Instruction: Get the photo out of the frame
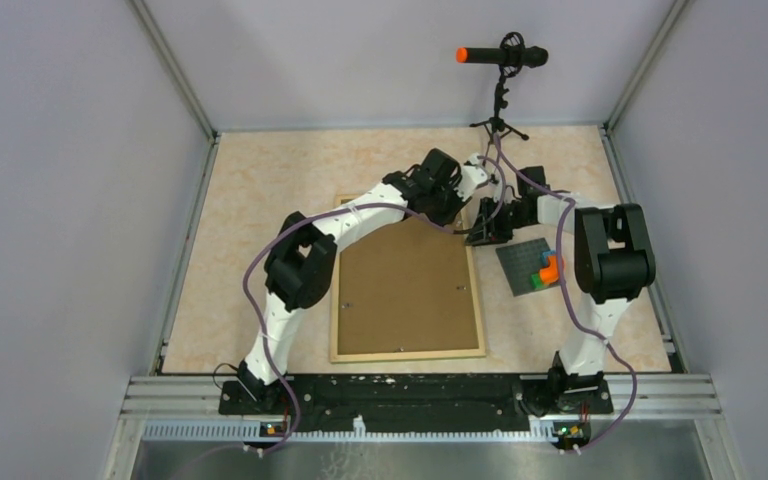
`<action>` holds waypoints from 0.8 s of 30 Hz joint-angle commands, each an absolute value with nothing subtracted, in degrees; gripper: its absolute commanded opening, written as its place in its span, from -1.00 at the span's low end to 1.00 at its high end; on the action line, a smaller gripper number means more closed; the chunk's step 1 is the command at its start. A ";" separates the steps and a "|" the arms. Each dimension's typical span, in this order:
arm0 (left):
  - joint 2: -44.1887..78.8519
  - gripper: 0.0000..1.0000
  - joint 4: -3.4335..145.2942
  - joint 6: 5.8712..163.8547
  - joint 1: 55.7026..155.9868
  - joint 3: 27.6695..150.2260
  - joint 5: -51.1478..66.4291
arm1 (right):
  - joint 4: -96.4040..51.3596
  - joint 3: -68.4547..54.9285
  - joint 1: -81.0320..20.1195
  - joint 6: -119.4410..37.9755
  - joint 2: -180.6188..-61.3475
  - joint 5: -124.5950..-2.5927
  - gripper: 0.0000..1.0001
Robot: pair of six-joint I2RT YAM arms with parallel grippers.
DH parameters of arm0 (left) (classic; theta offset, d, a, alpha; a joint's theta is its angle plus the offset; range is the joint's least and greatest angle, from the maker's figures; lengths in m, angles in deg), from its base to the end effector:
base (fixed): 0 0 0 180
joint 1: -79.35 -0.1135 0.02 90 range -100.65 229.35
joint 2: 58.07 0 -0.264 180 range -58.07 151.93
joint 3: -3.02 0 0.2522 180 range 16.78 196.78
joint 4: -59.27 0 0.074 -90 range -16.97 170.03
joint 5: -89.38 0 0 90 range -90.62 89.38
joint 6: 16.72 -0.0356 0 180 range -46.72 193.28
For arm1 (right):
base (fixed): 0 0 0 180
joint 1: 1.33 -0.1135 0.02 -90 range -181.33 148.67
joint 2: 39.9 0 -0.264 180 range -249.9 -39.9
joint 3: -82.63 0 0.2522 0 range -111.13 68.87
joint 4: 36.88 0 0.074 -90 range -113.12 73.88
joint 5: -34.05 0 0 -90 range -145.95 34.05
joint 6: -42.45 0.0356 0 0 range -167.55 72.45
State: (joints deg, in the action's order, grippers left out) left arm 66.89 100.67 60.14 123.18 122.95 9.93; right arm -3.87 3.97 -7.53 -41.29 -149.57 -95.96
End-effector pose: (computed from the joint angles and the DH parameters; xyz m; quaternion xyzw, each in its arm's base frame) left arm 0.3545 -0.3493 0.2288 0.4710 0.7964 -0.1801 0.3338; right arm 0.3647 0.0626 0.1411 -0.0764 0.9157 0.3543 0.1738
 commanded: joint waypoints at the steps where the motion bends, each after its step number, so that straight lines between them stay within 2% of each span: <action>1: 67.57 -1.00 100.80 60.55 123.38 124.09 8.87 | -5.19 3.26 -7.34 -41.36 -150.71 -96.20 -0.33; 14: 60.33 -1.00 98.70 61.10 122.60 118.38 11.02 | -4.92 3.27 -7.36 -41.55 -151.39 -95.66 -0.36; 24: 61.72 -1.00 98.92 61.15 122.67 118.91 11.45 | -4.57 3.17 -7.35 -41.57 -151.63 -95.76 -0.36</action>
State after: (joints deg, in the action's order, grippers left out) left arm 64.25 99.71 60.16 122.87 118.34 10.54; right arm -4.11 3.94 -7.53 -41.29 -149.98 -96.49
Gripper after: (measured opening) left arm 0.222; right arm 0.320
